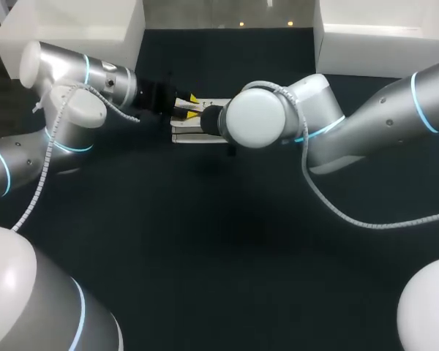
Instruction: Pick up the bag, open it, inspect its contents, close it, and place it on the opposite side
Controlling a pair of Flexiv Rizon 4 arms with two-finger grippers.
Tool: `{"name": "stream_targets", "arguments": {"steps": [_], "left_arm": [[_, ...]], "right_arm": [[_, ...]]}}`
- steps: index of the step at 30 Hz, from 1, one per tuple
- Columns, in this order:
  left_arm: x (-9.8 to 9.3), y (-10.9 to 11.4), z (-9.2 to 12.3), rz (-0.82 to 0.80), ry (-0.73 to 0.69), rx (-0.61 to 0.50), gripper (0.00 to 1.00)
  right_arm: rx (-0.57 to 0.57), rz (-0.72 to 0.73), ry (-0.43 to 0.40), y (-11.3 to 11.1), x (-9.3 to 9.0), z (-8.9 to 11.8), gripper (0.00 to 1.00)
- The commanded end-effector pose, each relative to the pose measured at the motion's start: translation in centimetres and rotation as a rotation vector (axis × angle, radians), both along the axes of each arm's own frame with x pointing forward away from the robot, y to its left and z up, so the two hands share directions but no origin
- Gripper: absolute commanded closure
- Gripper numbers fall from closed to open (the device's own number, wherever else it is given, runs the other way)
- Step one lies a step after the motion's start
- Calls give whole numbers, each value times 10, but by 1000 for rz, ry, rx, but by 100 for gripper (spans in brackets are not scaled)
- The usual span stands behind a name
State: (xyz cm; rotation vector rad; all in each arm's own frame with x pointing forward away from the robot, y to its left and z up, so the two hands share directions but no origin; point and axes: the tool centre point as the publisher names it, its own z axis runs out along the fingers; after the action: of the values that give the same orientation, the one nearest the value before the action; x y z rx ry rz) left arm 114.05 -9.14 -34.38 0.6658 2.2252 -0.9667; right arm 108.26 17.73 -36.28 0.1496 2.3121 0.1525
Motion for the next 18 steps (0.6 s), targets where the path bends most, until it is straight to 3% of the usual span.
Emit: {"name": "stream_targets", "arguments": {"steps": [1, 3, 5, 13, 18], "left_arm": [[1, -5, -2, 12, -13, 9, 77], [2, -7, -2, 16, -20, 22, 84], [2, -8, -2, 19, -23, 25, 100], [-9, -9, -2, -24, -17, 14, 100], [-7, 2, -8, -30, -21, 16, 100]], "right_arm": [[1, -1, -4, 1, 0, -1, 100], [1, -1, -4, 1, 0, -1, 100], [1, -1, -4, 1, 0, -1, 100], [1, -1, -4, 1, 0, -1, 100], [1, -1, -4, 1, 0, -1, 100]]}}
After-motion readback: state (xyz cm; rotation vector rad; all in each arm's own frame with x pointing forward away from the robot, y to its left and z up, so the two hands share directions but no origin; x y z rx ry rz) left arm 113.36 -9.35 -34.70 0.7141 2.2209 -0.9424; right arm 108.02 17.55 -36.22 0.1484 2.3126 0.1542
